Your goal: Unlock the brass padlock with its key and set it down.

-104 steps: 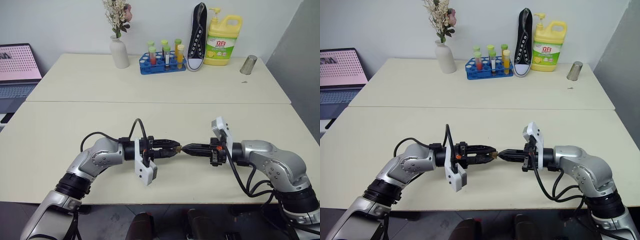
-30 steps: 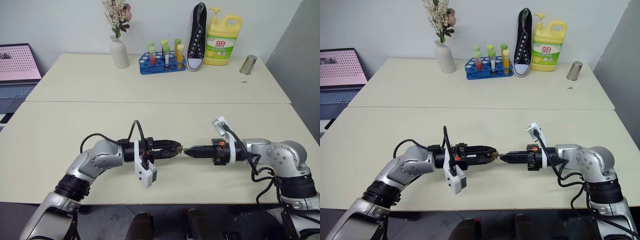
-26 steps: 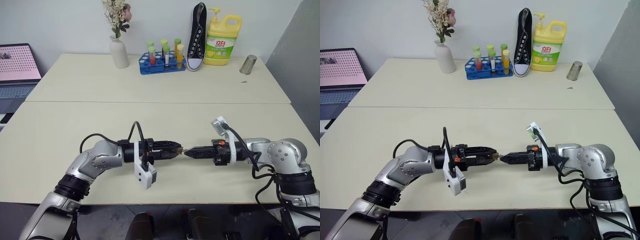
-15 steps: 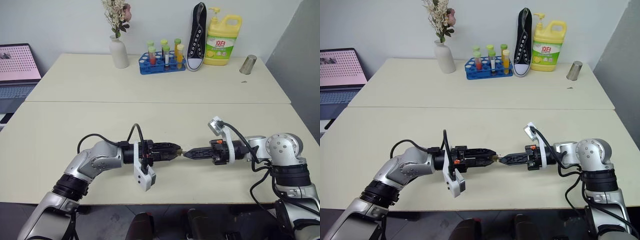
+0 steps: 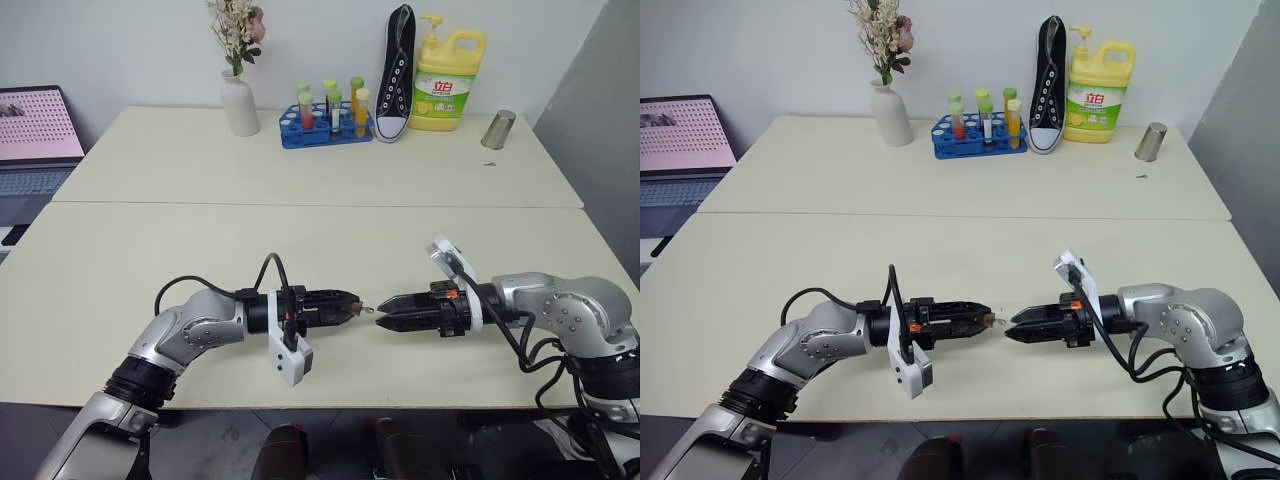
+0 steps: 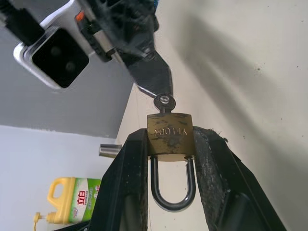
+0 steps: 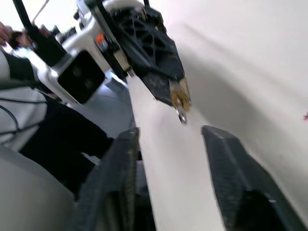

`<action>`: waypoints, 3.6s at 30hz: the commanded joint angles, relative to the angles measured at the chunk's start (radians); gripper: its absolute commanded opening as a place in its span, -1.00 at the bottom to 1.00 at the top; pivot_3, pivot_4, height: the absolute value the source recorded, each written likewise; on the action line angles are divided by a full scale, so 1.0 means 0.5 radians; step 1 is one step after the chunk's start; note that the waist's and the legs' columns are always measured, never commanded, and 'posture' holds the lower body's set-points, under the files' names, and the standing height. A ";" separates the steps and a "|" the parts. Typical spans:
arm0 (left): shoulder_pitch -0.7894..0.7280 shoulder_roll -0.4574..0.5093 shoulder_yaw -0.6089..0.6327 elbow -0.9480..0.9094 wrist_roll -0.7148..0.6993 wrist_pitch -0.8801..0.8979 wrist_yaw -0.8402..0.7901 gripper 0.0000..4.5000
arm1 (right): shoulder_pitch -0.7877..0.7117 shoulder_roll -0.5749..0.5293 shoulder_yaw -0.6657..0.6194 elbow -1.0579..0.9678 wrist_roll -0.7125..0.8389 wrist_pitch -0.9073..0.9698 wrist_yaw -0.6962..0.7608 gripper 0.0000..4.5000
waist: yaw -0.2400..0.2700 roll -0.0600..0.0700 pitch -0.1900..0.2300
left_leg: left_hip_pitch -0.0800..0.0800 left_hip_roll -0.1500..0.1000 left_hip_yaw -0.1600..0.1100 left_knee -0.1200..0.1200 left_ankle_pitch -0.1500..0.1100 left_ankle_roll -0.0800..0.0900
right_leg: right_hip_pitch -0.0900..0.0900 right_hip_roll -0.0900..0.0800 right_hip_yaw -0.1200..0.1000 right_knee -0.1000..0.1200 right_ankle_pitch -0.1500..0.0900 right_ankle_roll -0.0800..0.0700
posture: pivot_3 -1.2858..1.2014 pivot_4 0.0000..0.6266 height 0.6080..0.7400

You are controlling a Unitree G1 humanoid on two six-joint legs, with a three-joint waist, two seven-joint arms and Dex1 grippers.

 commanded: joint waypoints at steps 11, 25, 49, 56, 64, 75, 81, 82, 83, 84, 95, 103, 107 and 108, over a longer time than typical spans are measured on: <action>0.010 -0.047 -0.010 -0.093 -0.077 0.051 0.013 -0.57 | 0.113 0.295 -0.086 -0.148 0.009 -0.215 -0.226 -0.08 | -0.003 0.000 0.000 | 0.001 0.000 0.001 0.000 0.000 0.000 | 0.000 0.000 0.001 0.001 0.000 -0.001 | 0.03 -0.52 1.00; 0.005 -0.063 -0.008 -0.100 -0.073 0.072 0.017 -0.57 | 0.064 0.358 -0.009 -0.116 -0.021 -0.233 -0.230 -0.34 | -0.003 0.000 0.000 | 0.001 0.000 0.001 0.000 0.000 0.000 | 0.000 0.000 0.001 0.001 0.000 -0.001 | 0.03 -0.52 1.00; -0.002 -0.050 -0.020 -0.126 -0.106 0.098 0.007 -0.57 | 0.040 0.363 0.032 -0.086 -0.077 -0.284 -0.141 -0.93 | -0.003 0.000 0.000 | 0.001 0.000 0.000 0.000 0.000 0.000 | 0.000 0.000 0.001 0.001 0.001 -0.001 | 0.03 -0.52 1.00; 0.051 0.013 -0.012 -0.190 -0.287 0.119 -0.062 0.16 | 0.017 0.350 0.039 -0.046 -0.114 -0.309 -0.102 -0.93 | -0.003 0.000 0.000 | 0.001 0.001 0.000 0.000 0.000 0.000 | 0.000 0.000 0.001 0.001 0.001 -0.001 | 0.03 -0.52 1.00; 0.245 0.151 -0.033 -0.425 -0.607 0.279 -0.213 0.90 | -0.019 0.296 0.028 0.036 -0.207 -0.393 -0.066 -0.93 | -0.006 0.000 0.000 | 0.001 0.001 0.001 0.000 0.000 0.000 | 0.000 0.000 0.001 0.001 0.000 -0.001 | 0.03 -0.52 1.00; 0.349 0.039 0.206 -0.789 -1.505 1.679 -0.290 0.05 | -0.054 0.199 0.021 0.089 -0.369 -0.619 0.021 -0.93 | -0.003 0.000 0.000 | 0.002 0.001 -0.001 0.001 0.000 0.000 | 0.001 0.001 0.000 0.002 -0.005 0.008 | 0.03 -0.52 1.00; 0.275 -0.042 0.221 -0.714 -1.733 2.207 -0.472 -0.83 | -0.083 0.206 -0.006 0.056 -0.343 -0.624 0.020 -0.93 | -0.003 0.000 0.000 | 0.001 0.000 -0.002 0.001 0.000 0.000 | 0.001 0.004 0.000 0.001 -0.005 0.008 | 0.03 -0.52 1.00; 0.266 -0.060 0.226 -0.709 -1.737 2.244 -0.491 -0.96 | -0.085 0.205 -0.004 0.055 -0.344 -0.626 0.022 -0.93 | -0.003 0.000 0.000 | 0.001 0.000 -0.001 0.001 0.000 0.000 | 0.001 0.005 0.000 0.001 -0.005 0.008 | 0.03 -0.52 1.00; 0.263 -0.069 0.220 -0.711 -1.747 2.287 -0.532 -1.00 | -0.086 0.207 -0.007 0.051 -0.337 -0.621 0.020 -0.93 | -0.003 0.000 0.000 | 0.001 0.000 -0.001 0.001 0.000 0.000 | 0.001 0.007 0.000 0.001 -0.005 0.008 | 0.03 -0.52 1.00; 0.257 -0.086 0.213 -0.702 -1.721 2.294 -0.553 -1.00 | -0.082 0.206 -0.008 0.045 -0.336 -0.621 0.019 -0.93 | -0.003 0.000 0.000 | 0.001 0.000 -0.001 0.001 0.000 0.000 | 0.001 0.008 0.001 0.001 -0.005 0.008 | 0.03 -0.52 1.00; 0.253 -0.241 0.230 -0.713 -1.657 2.424 -0.631 -1.00 | -0.059 0.213 -0.018 0.013 -0.315 -0.598 0.007 -0.93 | -0.003 0.000 0.000 | 0.001 0.000 -0.001 0.001 0.000 0.000 | 0.001 0.008 0.002 0.001 -0.004 0.007 | 0.03 -0.52 1.00; 0.292 -0.243 0.250 -0.816 -1.690 2.501 -0.690 -1.00 | -0.064 0.215 -0.009 0.039 -0.323 -0.609 0.008 -0.93 | -0.003 0.000 0.000 | 0.001 0.000 -0.001 0.001 0.000 0.000 | 0.001 0.008 0.002 0.001 -0.004 0.006 | 0.03 -0.52 1.00; 0.315 -0.227 0.267 -0.915 -1.739 2.591 -0.715 -1.00 | -0.065 0.216 -0.001 0.056 -0.334 -0.617 0.011 -0.93 | -0.003 0.000 0.000 | 0.001 0.000 -0.001 0.001 0.000 0.000 | 0.001 0.008 0.002 0.001 -0.004 0.006 | 0.03 -0.52 1.00; 0.316 -0.224 0.275 -0.934 -1.749 2.611 -0.714 -1.00 | -0.065 0.216 0.000 0.059 -0.335 -0.617 0.012 -0.93 | -0.003 0.000 0.000 | 0.001 0.000 -0.002 0.001 0.000 0.000 | 0.001 0.008 0.002 0.001 -0.004 0.007 | 0.03 -0.52 1.00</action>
